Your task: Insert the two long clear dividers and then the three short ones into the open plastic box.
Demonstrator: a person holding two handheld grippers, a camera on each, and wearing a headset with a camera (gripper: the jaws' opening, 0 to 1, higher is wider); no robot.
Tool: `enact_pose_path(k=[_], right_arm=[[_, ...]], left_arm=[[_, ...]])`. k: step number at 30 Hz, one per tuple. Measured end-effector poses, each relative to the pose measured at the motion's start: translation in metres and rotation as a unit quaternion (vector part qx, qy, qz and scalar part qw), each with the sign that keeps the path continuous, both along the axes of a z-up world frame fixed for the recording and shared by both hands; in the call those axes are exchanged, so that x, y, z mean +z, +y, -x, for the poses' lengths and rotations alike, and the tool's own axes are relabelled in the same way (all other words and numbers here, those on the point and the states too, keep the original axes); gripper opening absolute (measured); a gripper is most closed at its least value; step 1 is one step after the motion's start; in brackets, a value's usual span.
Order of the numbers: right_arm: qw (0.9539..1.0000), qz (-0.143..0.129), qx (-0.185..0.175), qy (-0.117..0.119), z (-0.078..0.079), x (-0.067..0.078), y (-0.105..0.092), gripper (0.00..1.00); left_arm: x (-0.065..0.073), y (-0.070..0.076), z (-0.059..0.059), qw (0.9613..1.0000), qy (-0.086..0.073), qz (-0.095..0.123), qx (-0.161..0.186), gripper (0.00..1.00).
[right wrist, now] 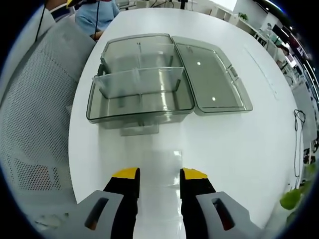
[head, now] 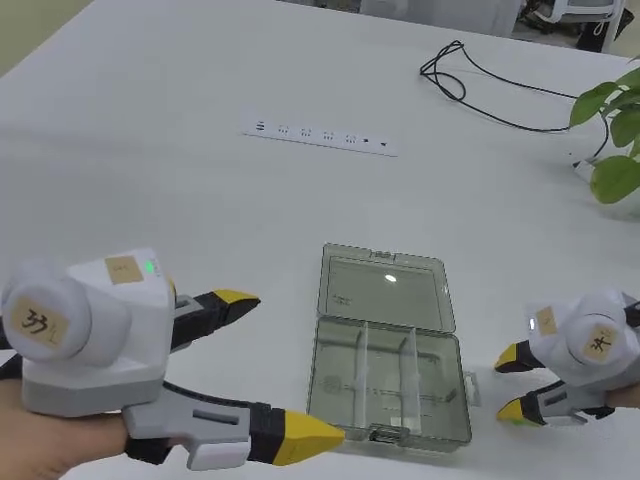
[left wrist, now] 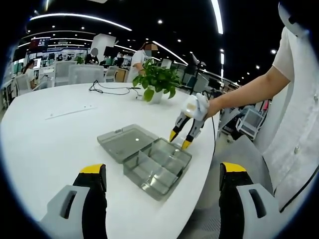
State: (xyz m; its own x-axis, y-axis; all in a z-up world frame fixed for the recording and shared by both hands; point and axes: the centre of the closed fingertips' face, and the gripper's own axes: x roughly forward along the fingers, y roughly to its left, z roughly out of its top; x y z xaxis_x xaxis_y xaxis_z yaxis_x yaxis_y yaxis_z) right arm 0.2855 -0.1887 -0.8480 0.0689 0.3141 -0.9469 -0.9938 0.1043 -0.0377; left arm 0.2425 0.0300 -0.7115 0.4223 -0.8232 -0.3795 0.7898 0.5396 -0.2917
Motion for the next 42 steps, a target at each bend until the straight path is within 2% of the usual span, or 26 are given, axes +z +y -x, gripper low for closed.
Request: enact_pose_path(k=[3, 6, 13, 16, 19, 22, 23, 24, 26, 28, 29, 30, 31, 33, 34, 35, 37, 38, 39, 40, 42], right_arm=[[0.9999, 0.002, 0.000, -0.013, 0.001, 0.006, -0.003, 0.33], [0.9996, -0.010, -0.013, -0.022, 0.002, 0.016, -0.003, 0.33], [0.9975, -0.028, -0.027, -0.059, 0.001, 0.043, 0.000, 0.33], [0.9964, -0.036, -0.030, -0.071, 0.003, 0.053, 0.003, 0.33], [0.9947, -0.048, -0.032, -0.085, 0.006, 0.069, 0.011, 0.33], [0.9929, -0.060, -0.031, -0.098, 0.009, 0.082, 0.020, 0.33], [0.9918, -0.068, -0.034, -0.102, 0.010, 0.089, 0.025, 0.33], [0.9912, -0.073, -0.034, -0.106, 0.011, 0.093, 0.028, 0.33], [0.9898, -0.081, -0.033, -0.113, 0.014, 0.102, 0.036, 0.33], [0.9887, -0.085, -0.028, -0.120, 0.017, 0.110, 0.043, 0.33], [0.9884, -0.086, -0.027, -0.122, 0.019, 0.113, 0.045, 0.33], [0.9878, -0.088, -0.024, -0.126, 0.021, 0.117, 0.049, 0.33], [0.9873, -0.090, -0.022, -0.129, 0.021, 0.120, 0.052, 0.33], [0.9864, -0.095, -0.020, -0.133, 0.024, 0.126, 0.058, 0.33], [0.9856, -0.098, -0.018, -0.136, 0.025, 0.131, 0.063, 0.33], [0.9852, -0.100, -0.015, -0.138, 0.027, 0.133, 0.066, 0.33], [0.9843, -0.103, -0.010, -0.143, 0.029, 0.139, 0.073, 0.33], [0.9840, -0.103, -0.007, -0.145, 0.031, 0.141, 0.076, 0.33], [0.9834, -0.104, -0.003, -0.148, 0.032, 0.145, 0.080, 0.33], [0.9831, -0.105, -0.002, -0.150, 0.033, 0.147, 0.082, 0.33], [0.9826, -0.106, 0.001, -0.152, 0.035, 0.150, 0.087, 0.33]], left_arm=[[0.002, -0.001, 0.000, 1.0000, -0.002, -0.002, -0.003, 0.96], [0.003, -0.002, -0.001, 1.0000, -0.003, -0.002, -0.004, 0.96], [0.007, -0.009, -0.002, 0.9999, -0.002, -0.002, -0.012, 0.95], [0.007, -0.012, -0.003, 0.9999, 0.004, -0.003, -0.013, 0.93], [0.012, -0.016, -0.006, 0.9999, 0.006, 0.006, -0.011, 0.92], [0.014, -0.020, -0.009, 0.9997, 0.020, 0.011, -0.008, 0.88], [0.015, -0.022, -0.010, 0.9995, 0.026, 0.016, -0.006, 0.87], [0.018, -0.024, -0.011, 0.9993, 0.025, 0.025, -0.005, 0.86], [0.027, -0.031, -0.012, 0.9978, 0.040, 0.054, 0.001, 0.84], [0.028, -0.034, -0.012, 0.9953, 0.070, 0.066, 0.007, 0.81], [0.029, -0.036, -0.013, 0.9946, 0.075, 0.071, 0.007, 0.79], [0.031, -0.038, -0.015, 0.9946, 0.071, 0.076, 0.006, 0.77], [0.032, -0.040, -0.014, 0.9939, 0.076, 0.080, 0.006, 0.75], [0.034, -0.046, -0.008, 0.9897, 0.112, 0.089, 0.000, 0.68], [0.032, -0.049, -0.006, 0.9866, 0.136, 0.091, 0.000, 0.67], [0.032, -0.050, -0.006, 0.9857, 0.141, 0.092, 0.000, 0.66], [0.034, -0.055, -0.007, 0.9861, 0.136, 0.096, -0.003, 0.64], [0.036, -0.058, -0.005, 0.9861, 0.133, 0.100, -0.009, 0.59], [0.037, -0.059, -0.005, 0.9850, 0.138, 0.102, -0.011, 0.54], [0.037, -0.062, -0.004, 0.9821, 0.154, 0.109, -0.009, 0.49], [0.038, -0.066, -0.004, 0.9793, 0.162, 0.121, -0.006, 0.47]])
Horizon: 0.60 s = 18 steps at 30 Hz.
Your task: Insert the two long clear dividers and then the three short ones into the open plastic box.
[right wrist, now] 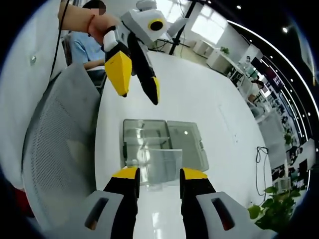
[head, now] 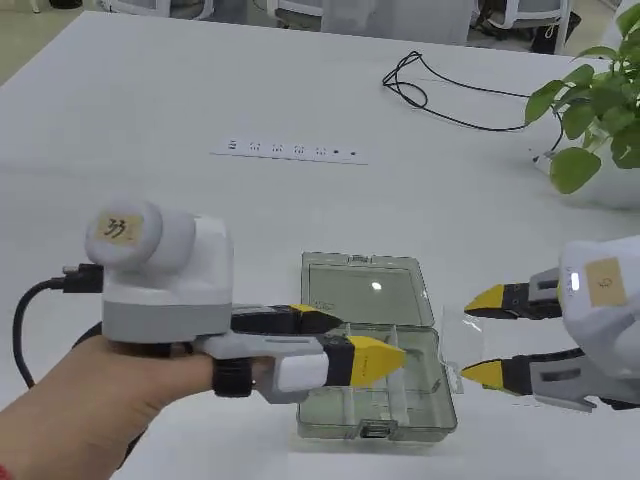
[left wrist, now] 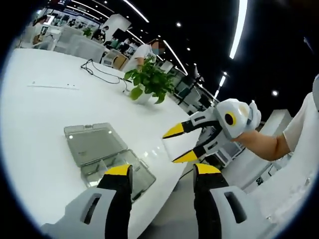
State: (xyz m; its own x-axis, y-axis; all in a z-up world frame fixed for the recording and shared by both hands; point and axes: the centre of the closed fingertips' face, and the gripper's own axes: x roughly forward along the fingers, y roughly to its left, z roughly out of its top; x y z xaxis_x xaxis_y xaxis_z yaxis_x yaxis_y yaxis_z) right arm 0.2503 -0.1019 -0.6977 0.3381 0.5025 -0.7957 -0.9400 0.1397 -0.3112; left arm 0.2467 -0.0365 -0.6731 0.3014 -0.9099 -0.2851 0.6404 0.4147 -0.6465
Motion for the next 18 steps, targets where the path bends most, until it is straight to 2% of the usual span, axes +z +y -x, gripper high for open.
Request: enact_pose_path(k=[2, 7, 14, 18], right_arm=[[1.0000, 0.002, 0.006, -0.005, 0.002, 0.004, 0.005, 0.33], [0.9997, 0.006, 0.017, -0.015, 0.009, 0.013, 0.016, 0.33], [0.9992, 0.003, 0.033, -0.023, 0.016, 0.026, 0.030, 0.33], [0.9989, 0.003, 0.039, -0.026, 0.019, 0.030, 0.036, 0.33]], left_arm=[[0.001, -0.003, 0.001, 0.9999, 0.008, 0.008, 0.002, 0.44], [0.001, -0.010, 0.004, 0.9988, 0.041, 0.027, 0.004, 0.34], [0.002, -0.019, 0.011, 0.9971, 0.063, 0.043, 0.000, 0.20], [0.004, -0.026, 0.016, 0.9960, 0.072, 0.052, -0.008, 0.15]])
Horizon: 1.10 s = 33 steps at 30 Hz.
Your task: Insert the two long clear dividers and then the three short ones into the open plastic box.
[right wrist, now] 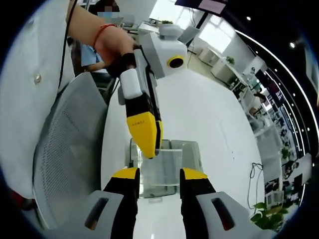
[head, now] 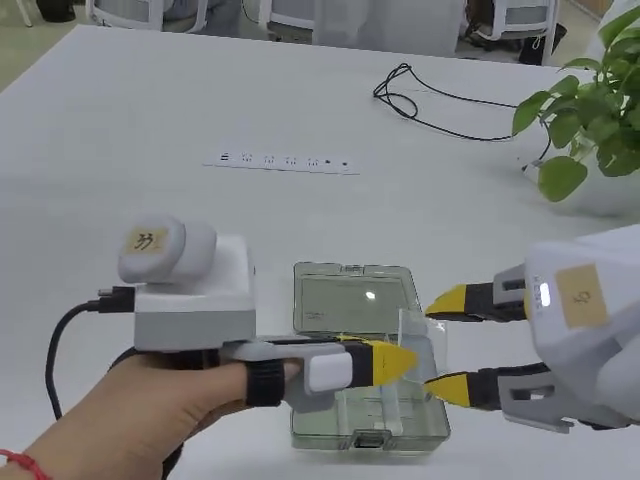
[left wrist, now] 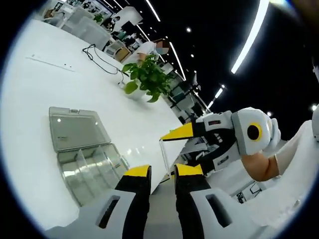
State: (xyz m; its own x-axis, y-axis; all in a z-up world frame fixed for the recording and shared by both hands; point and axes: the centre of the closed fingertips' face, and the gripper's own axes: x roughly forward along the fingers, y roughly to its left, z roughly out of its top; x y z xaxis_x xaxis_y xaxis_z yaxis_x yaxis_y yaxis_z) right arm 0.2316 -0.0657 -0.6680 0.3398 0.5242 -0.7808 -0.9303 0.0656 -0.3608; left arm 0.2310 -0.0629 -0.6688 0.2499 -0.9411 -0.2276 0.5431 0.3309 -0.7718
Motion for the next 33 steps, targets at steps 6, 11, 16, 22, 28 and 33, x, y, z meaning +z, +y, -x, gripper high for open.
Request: enact_pose_path(k=[6, 11, 16, 22, 28, 33], right_arm=[[0.9999, 0.007, 0.009, -0.003, 0.0041, 0.0002, 0.0035, 0.33], [0.9999, 0.011, 0.010, -0.004, 0.0051, 0.0000, 0.0034, 0.33], [0.9997, 0.016, 0.014, -0.008, 0.0060, 0.0005, 0.0045, 0.33], [0.9996, 0.021, 0.016, -0.010, 0.0062, 0.0013, 0.0052, 0.33], [0.9992, 0.027, 0.027, -0.011, 0.0080, 0.0010, 0.0058, 0.33], [0.9990, 0.028, 0.031, -0.014, 0.0082, 0.0016, 0.0074, 0.33]], left_arm=[[-0.0008, -0.0039, 0.0032, 0.9999, 0.008, 0.005, -0.006, 0.10], [-0.0009, -0.0048, 0.0040, 0.9999, 0.013, 0.009, -0.006, 0.05], [-0.0009, -0.0050, 0.0044, 0.9997, 0.018, 0.014, -0.006, 0.04], [-0.0005, -0.0052, 0.0041, 0.9995, 0.024, 0.018, -0.007, 0.00], [-0.0005, -0.0060, 0.0058, 0.9991, 0.033, 0.024, -0.011, 0.00], [-0.0001, -0.0046, 0.0058, 0.9988, 0.037, 0.032, -0.010, 0.00]])
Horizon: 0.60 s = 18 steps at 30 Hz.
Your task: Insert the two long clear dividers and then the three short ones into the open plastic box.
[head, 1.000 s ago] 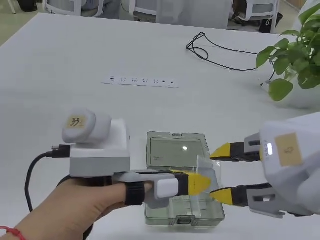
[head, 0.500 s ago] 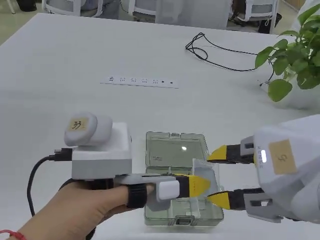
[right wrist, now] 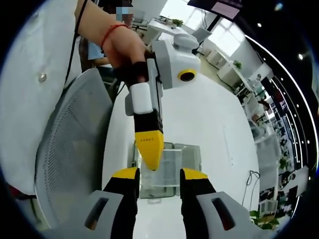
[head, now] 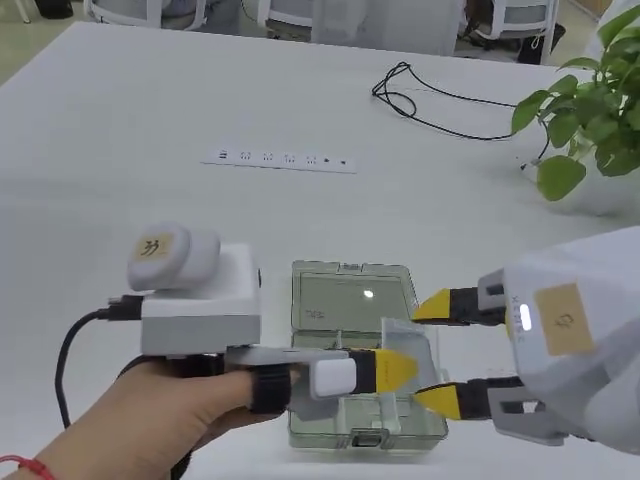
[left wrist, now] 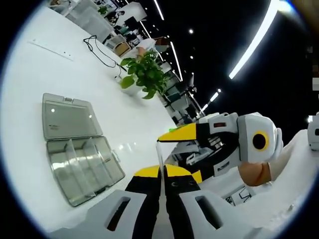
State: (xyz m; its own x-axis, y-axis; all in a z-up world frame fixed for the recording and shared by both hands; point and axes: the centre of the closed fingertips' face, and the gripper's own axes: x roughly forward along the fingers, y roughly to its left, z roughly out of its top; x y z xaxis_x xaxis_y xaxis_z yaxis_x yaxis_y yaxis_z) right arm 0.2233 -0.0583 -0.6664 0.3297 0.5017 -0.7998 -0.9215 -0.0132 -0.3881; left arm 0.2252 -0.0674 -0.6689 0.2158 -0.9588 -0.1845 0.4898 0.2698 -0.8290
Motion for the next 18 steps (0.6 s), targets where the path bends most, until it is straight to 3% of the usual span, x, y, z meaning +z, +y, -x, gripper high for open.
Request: enact_pose_path(k=[8, 12, 16, 18], right_arm=[[1.0000, -0.005, -0.004, -0.003, -0.002, 0.001, 0.002, 0.34], [0.9997, -0.022, -0.014, 0.002, -0.005, 0.010, 0.002, 0.37], [0.9973, -0.055, -0.026, 0.042, -0.005, 0.017, 0.000, 0.35], [0.9946, -0.074, -0.023, 0.070, -0.003, 0.023, 0.000, 0.31]], left_arm=[[-0.001, 0.001, -0.002, 0.9999, 0.001, 0.000, 0.013, 0.00], [-0.001, 0.003, -0.002, 0.9999, -0.011, -0.004, 0.012, 0.00], [0.002, 0.004, 0.004, 0.9966, -0.077, -0.019, -0.018, 0.00], [0.002, 0.005, 0.010, 0.9909, -0.124, -0.030, -0.042, 0.00]])
